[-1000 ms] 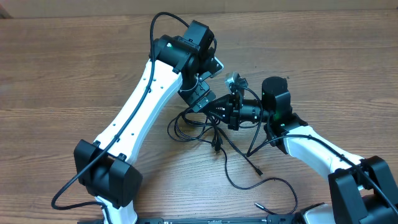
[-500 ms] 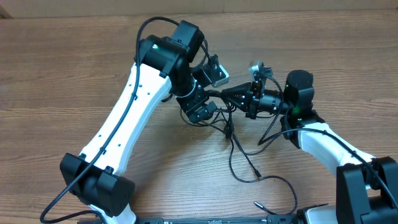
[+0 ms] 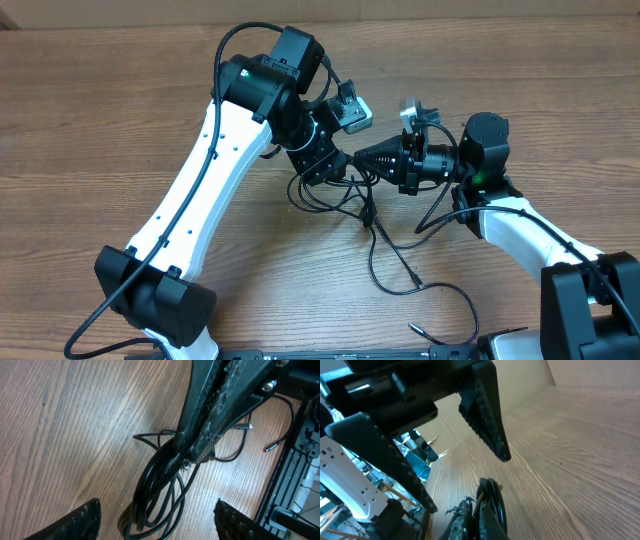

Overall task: Untangle cables
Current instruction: 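Grasp the cable loops below the right gripper with the left gripper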

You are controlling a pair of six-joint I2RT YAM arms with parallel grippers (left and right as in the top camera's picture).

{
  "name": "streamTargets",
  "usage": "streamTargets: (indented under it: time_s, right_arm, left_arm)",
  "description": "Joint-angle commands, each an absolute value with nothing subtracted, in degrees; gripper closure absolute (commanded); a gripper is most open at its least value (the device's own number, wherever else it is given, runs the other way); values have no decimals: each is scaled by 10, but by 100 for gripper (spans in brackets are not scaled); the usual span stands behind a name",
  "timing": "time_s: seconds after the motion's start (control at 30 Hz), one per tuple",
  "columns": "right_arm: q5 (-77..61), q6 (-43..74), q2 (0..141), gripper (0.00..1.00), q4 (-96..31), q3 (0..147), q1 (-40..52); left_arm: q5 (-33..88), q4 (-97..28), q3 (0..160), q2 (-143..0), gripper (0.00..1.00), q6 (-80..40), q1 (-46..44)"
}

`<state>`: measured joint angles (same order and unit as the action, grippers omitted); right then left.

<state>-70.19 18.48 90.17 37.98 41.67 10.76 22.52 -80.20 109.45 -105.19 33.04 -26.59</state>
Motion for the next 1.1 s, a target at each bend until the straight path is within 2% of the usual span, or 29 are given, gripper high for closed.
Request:
streamTargets:
  time_s: [0.0, 0.03, 0.23, 0.33, 0.43, 0.5, 0.53, 0.87, 1.07]
  right_arm:
    - [-709, 212, 897, 96, 406, 428, 106]
    - [-709, 215, 897, 96, 416, 428, 105]
    - [-720, 254, 897, 96, 478, 428, 103]
    - [-726, 258, 897, 96, 491, 428, 104]
    - [-726, 257, 897, 96, 488, 428, 103]
    - [-726, 257, 897, 96, 488, 428, 103]
    - [-726, 257, 897, 96, 488, 428, 103]
    - [-726, 255, 897, 96, 476, 428, 98]
    - [-725, 250, 897, 96, 374, 428, 79]
  left_arm:
    - [239, -813, 1100, -1035, 37, 335, -266]
    - [239, -819, 1100, -1035, 42, 335, -266]
    - [238, -826, 1100, -1035, 51, 335, -266]
    - [239, -824, 1100, -1035, 66, 335, -266]
    - [239, -823, 1100, -1035, 76, 335, -266]
    - [239, -823, 1100, -1035, 92, 335, -266]
    - [239, -823, 1100, -1035, 96, 335, -266]
    - [240, -820, 1100, -1035, 95, 329, -265]
    - [246, -756, 1100, -1035, 96, 218, -259]
